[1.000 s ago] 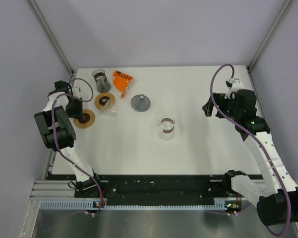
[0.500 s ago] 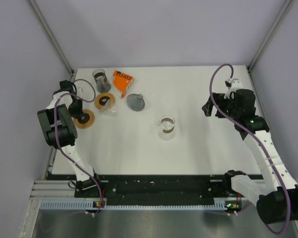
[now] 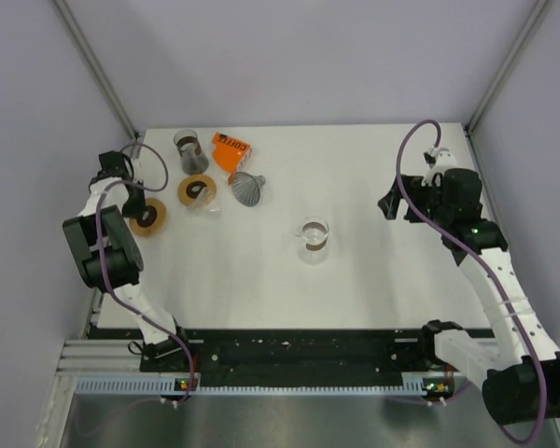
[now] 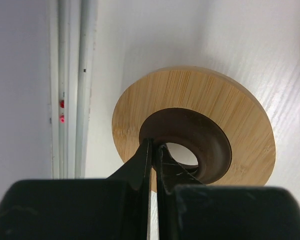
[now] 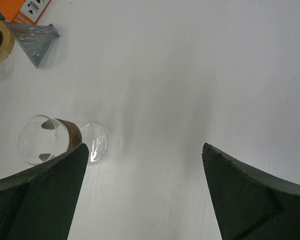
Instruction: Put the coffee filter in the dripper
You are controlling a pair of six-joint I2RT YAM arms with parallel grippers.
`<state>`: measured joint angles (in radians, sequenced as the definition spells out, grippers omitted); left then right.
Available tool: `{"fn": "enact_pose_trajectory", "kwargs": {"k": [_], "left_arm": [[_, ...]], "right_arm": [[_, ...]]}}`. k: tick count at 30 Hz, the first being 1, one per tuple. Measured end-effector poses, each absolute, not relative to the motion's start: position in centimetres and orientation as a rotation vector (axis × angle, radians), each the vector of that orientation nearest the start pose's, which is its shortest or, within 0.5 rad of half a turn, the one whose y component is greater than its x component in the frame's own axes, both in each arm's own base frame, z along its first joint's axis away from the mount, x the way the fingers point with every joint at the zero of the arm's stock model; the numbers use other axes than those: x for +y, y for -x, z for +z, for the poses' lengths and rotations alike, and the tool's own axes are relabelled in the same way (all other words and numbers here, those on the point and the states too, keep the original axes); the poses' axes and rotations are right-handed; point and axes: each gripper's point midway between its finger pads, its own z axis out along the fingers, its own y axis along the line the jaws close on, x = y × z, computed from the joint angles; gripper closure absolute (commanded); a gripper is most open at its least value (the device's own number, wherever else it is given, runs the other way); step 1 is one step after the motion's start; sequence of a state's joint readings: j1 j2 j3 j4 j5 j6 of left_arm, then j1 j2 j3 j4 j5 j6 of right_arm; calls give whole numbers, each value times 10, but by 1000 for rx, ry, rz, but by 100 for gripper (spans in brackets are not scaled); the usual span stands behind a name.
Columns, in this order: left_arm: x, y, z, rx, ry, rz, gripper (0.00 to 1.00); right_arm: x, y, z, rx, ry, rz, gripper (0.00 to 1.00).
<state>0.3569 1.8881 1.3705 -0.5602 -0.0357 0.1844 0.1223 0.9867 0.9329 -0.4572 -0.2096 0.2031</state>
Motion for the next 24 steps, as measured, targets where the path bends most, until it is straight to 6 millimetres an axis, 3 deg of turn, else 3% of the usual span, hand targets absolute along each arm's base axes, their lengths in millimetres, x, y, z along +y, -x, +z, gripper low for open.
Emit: {"fn": "enact_pose_trajectory", "kwargs": {"k": [6, 9, 12, 16, 21, 24], "left_arm": [[156, -401, 107, 2529, 249, 180, 100], [140, -405, 138, 2466, 209, 81, 100], [118, -407, 167, 2407, 154, -28, 100], [75, -403, 211, 2313, 34, -169, 100], [-6, -386, 263, 2186, -198, -326, 100], [-42, -371, 285, 2125, -298, -402, 100]], "right_arm": [[90, -300, 238, 2058, 66, 467, 5], [96, -297, 246, 2038, 82, 502, 6], [116, -293, 257, 2017, 132, 556, 6], [183, -280, 278, 1975, 328, 676, 6], [297, -270, 297, 1927, 581, 846, 6], [361, -273, 300, 1910, 670, 932, 6]]}}
